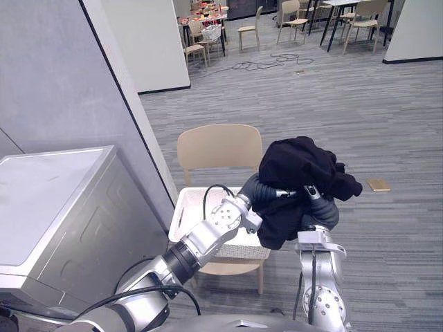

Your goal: Pick up the laundry basket with both hands and put the clothes into the washing machine.

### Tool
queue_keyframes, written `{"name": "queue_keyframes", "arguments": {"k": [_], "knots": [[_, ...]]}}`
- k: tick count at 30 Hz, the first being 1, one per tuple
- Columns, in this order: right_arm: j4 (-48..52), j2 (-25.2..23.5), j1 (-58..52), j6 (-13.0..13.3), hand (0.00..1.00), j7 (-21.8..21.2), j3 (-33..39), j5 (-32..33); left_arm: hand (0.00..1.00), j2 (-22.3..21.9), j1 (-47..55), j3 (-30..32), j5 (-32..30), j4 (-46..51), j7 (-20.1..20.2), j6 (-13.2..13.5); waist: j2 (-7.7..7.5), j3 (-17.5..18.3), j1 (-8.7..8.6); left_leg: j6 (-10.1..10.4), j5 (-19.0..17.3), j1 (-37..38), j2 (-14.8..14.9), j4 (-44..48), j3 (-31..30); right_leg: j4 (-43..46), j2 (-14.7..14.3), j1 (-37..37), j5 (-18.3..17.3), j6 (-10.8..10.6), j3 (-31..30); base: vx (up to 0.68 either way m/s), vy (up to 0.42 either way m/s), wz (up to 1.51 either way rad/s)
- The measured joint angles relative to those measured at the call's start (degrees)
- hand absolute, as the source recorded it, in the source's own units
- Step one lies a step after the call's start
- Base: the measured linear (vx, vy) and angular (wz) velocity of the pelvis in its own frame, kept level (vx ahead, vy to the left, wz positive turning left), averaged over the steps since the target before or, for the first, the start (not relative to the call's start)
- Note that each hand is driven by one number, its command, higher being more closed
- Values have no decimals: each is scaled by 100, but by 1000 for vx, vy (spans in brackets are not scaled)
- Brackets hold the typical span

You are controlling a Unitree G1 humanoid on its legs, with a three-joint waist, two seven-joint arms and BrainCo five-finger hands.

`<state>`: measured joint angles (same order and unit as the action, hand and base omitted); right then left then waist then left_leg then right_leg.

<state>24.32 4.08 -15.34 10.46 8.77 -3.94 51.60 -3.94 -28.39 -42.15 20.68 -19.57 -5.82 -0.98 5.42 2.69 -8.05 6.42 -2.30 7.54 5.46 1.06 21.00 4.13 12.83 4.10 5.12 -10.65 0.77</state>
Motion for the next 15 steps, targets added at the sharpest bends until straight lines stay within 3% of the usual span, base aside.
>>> {"name": "queue_keyframes", "arguments": {"k": [10,11,15], "knots": [[0,-1,-1,10,100,4,0,-1,100,-1,-3,3,8,0,0,-7,-4,-2,3,-19,-14,43,0,22,-35,84,5,-12,-52,1,1,0,-2,-1],[0,-1,-1,12,0,4,-1,-1,100,-1,-5,35,25,0,0,-11,-4,-2,4,-20,-14,43,0,22,-40,87,6,-13,-56,8,3,0,0,0],[2,-3,-2,12,0,-6,-44,-11,100,0,-86,165,71,-7,-16,-101,-23,-16,6,-20,-14,48,1,23,-50,117,6,-17,-77,8,6,0,0,0]]}}
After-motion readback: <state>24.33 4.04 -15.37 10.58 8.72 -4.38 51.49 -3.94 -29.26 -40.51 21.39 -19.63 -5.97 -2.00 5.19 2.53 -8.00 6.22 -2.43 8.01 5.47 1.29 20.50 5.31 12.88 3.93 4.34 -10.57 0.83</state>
